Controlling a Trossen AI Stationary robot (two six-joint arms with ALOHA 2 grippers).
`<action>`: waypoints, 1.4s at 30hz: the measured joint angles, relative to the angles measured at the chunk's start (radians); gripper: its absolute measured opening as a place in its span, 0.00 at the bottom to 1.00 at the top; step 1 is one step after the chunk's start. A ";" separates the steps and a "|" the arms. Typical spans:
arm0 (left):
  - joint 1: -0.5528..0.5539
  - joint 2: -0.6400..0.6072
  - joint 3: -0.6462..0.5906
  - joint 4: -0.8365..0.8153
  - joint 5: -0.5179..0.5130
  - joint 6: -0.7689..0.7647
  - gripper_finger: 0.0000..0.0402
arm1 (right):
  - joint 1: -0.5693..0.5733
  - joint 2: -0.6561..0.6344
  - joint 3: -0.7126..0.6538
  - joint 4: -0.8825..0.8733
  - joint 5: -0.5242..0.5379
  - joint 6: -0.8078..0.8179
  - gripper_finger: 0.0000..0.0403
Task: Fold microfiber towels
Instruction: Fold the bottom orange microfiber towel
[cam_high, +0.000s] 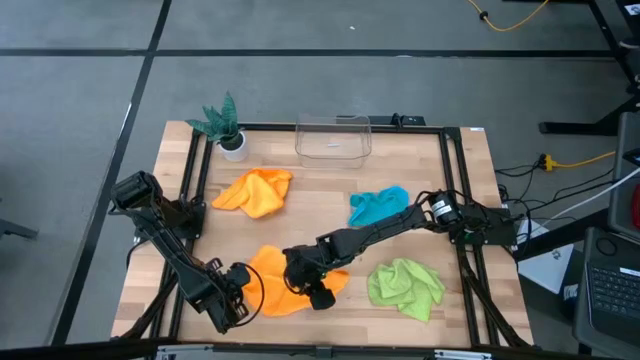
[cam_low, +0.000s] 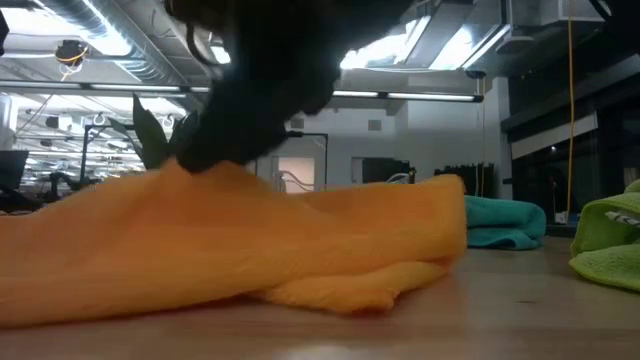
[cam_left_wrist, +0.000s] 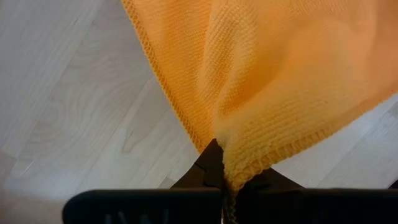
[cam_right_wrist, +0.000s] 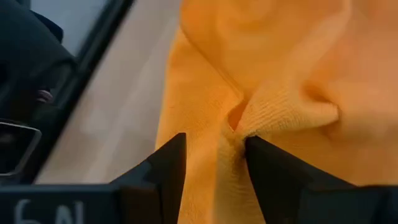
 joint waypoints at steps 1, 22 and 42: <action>0.000 0.000 0.000 0.000 0.000 0.000 0.00 | 0.005 0.000 0.010 -0.005 0.000 0.000 0.42; 0.000 0.000 0.000 0.000 -0.007 0.000 0.00 | 0.139 0.001 0.020 -0.025 -0.042 0.097 0.42; 0.000 0.000 0.000 0.000 -0.007 0.000 0.00 | 0.104 0.005 0.086 -0.208 0.262 0.172 0.42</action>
